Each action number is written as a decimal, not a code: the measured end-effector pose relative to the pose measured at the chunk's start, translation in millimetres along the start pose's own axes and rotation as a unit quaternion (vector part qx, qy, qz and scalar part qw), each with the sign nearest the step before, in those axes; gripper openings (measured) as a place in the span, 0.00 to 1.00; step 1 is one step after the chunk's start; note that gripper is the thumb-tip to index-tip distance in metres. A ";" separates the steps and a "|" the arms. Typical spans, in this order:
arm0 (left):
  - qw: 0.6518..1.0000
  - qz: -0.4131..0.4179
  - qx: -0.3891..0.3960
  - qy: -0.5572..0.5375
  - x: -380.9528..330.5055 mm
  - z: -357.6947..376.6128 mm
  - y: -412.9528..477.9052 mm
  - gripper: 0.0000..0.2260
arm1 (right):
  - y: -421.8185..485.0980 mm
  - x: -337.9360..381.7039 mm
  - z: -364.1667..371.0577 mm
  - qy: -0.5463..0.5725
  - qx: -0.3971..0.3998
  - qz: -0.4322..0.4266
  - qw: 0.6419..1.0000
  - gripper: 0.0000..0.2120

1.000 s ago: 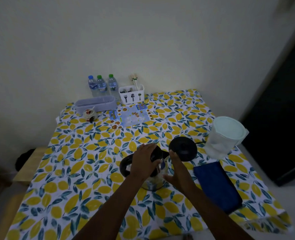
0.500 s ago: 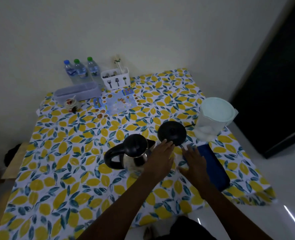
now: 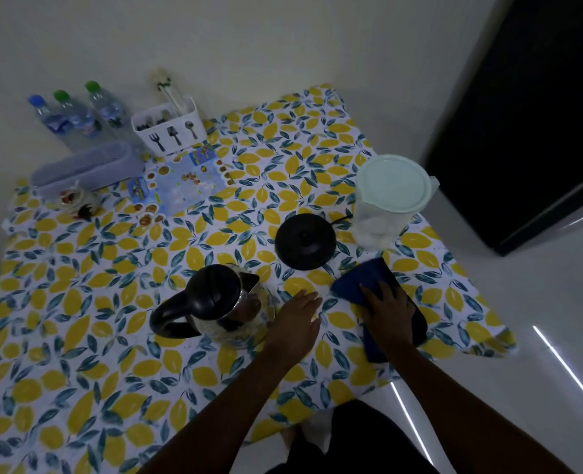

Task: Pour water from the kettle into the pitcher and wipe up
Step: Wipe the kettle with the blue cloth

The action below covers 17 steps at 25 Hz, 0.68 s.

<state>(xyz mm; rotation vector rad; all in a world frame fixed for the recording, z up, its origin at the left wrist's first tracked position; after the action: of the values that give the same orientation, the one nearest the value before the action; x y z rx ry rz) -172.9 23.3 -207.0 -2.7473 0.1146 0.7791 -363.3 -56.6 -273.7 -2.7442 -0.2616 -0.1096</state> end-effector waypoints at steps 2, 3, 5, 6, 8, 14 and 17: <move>1.000 0.007 -0.025 -0.015 -4.8 -7.7 -1.7 0.20 | 9.3 -1.9 -11.7 0.008 -0.005 -0.009 1.000 0.23; 0.999 0.010 -0.040 -0.020 -6.7 -13.0 -3.5 0.20 | 12.5 -2.3 -17.7 0.031 -0.012 -0.016 0.999 0.22; 0.997 0.013 -0.078 -0.024 -9.3 -25.8 -10.1 0.19 | 12.0 -1.3 -31.8 0.158 -0.039 -0.032 0.986 0.22; 0.994 0.015 -0.101 -0.024 -10.4 -33.6 -14.8 0.19 | 9.1 0.4 -38.4 0.241 -0.054 -0.039 0.968 0.22; 0.990 0.021 -0.141 -0.022 -11.5 -49.9 -26.5 0.19 | -1.2 10.3 -47.2 0.363 -0.066 -0.045 0.928 0.22; 0.971 0.017 -0.238 0.005 1.7 -105.8 -77.4 0.17 | -31.7 102.8 -88.7 0.510 -0.062 -0.120 0.850 0.19; 0.939 -0.036 -0.343 -0.008 33.3 -138.2 -114.9 0.16 | -40.6 155.7 -121.1 0.486 -0.060 -0.192 0.850 0.19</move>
<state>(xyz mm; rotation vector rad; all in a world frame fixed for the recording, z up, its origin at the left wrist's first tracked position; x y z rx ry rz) -57.6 93.1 -83.5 -3.3610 -0.3231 0.9633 -223.8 -39.5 -129.5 -2.3256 -0.4973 -1.5880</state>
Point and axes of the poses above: each hand's wrist, its own y-axis towards the middle knuckle, its own z-axis out of the palm, x = y × z, the point moved 6 cm from there along y, towards the middle knuckle, and after that the axes turned 6 degrees about x, right-handed, at the moved point
